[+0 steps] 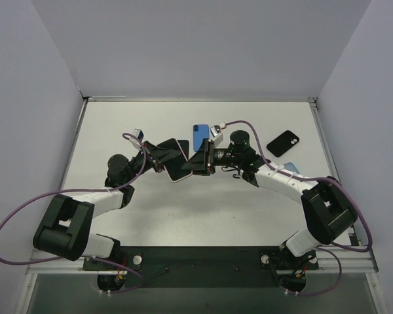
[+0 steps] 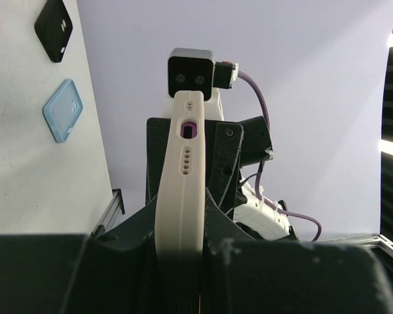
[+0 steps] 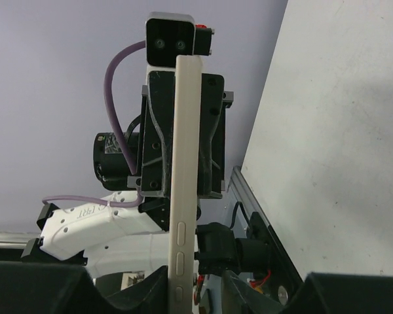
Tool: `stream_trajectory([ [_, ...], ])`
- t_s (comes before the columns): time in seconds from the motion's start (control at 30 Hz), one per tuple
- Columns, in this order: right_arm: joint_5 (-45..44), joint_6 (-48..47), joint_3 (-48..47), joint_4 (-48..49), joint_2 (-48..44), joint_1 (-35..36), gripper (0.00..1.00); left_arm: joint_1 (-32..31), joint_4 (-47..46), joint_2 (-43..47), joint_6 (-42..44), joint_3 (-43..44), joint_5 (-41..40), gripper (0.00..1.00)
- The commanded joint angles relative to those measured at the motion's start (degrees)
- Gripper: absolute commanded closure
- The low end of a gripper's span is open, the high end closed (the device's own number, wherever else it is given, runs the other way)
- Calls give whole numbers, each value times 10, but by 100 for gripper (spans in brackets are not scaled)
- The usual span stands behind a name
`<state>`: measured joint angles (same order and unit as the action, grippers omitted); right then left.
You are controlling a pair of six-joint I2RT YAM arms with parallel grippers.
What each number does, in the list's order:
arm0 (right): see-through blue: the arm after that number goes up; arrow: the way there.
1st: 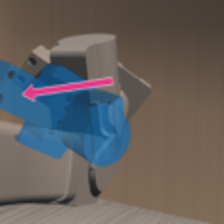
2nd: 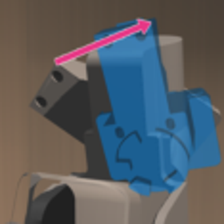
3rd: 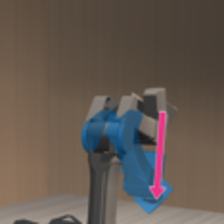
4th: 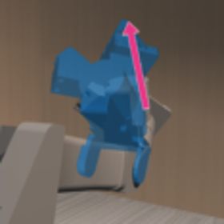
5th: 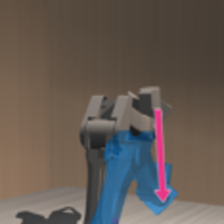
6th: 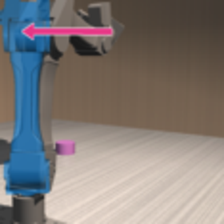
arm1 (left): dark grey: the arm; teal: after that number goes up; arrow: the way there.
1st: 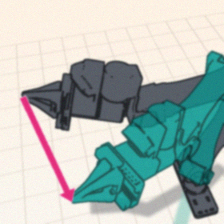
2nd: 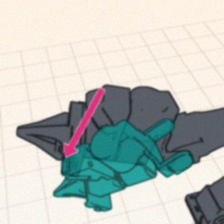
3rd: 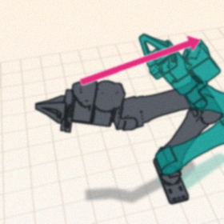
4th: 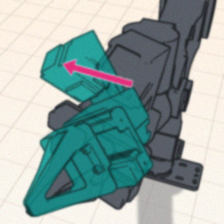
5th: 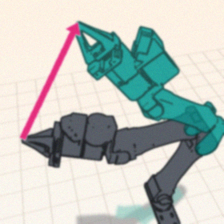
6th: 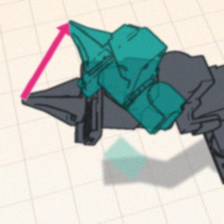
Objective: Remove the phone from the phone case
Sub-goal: Adjust the phone.
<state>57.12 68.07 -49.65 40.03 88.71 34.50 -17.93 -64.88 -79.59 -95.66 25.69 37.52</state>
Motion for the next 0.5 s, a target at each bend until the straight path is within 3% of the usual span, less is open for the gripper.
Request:
stream_trajectory([
  [0.0,-45,8,29,32,-48,8,72,6,-23,34,1,4,-30,100],
  [0.2,-69,28,53,62,-60,7,95,10,-16,35,6,8,-32,100],
  [0.27,-63,57,56,100,-54,7,91,11,-14,35,7,10,-32,100],
  [0.37,-67,99,69,150,-50,6,73,18,-11,35,8,9,-32,100],
  [0.47,-70,118,81,179,-50,7,77,20,-6,37,11,9,-37,100],
])
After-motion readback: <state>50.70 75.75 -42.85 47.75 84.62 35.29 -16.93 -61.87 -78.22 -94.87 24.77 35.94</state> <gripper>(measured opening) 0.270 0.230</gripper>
